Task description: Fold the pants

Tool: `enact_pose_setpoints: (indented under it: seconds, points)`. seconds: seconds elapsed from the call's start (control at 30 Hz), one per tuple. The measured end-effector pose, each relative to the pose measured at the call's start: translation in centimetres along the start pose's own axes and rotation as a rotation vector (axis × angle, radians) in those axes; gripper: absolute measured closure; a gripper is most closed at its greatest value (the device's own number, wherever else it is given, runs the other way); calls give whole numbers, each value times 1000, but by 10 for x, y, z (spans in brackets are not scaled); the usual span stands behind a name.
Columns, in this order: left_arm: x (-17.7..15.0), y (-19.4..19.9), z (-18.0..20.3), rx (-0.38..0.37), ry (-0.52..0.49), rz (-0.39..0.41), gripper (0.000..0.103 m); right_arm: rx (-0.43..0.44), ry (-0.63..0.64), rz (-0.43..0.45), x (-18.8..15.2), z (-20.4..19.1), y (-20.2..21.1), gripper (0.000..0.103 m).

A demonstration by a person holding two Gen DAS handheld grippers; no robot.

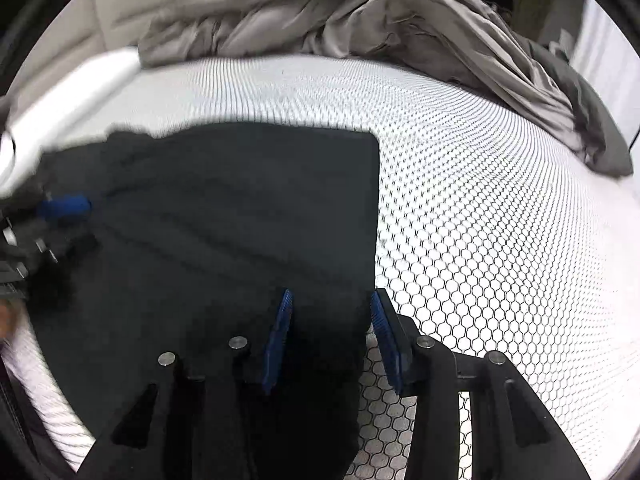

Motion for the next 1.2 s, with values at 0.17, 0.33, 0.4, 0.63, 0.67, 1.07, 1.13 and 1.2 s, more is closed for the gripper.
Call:
enact_pose_setpoints:
  seconds: [0.17,0.33,0.4,0.63,0.67,1.07,1.13,1.2]
  points:
    - [22,-14,-1,12,47,5,54,129,-2,37,23,-25,-1,61]
    - [35,-51,-4,59,31,-59,61,177,77,-34,40,-62,-38,61]
    - [35,-51,-12,35,54,-53,69,135,122,-88,32,-66,-54,62]
    - [27,-40,-25,73,55,-49,71,-77,59,-72,14,-5,-40,62]
    - [27,-36,-25,80,54,-48,71,-59,48,-65,15,-2,-36,61]
    - [52,-29,-25,11,72,50,71,123,38,1,43,-47,-35,61]
    - [52,-47,-30,-5,88,-2,71,101,76,-19,48,-54,-51,61]
    - [47,-58,-39,-30,115,-17,71,113,113,-61,46,-55,-68,61]
Point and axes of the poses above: each gripper's, at about its wrist camera, not at the fingertips, and y roughly against the way its jaws point, z to its right, x to its top, the point moved 2 cm from there along -y, roughly the way its jaws point, and after that the axes turned 2 degrees about -z, right-handed, at the moved point
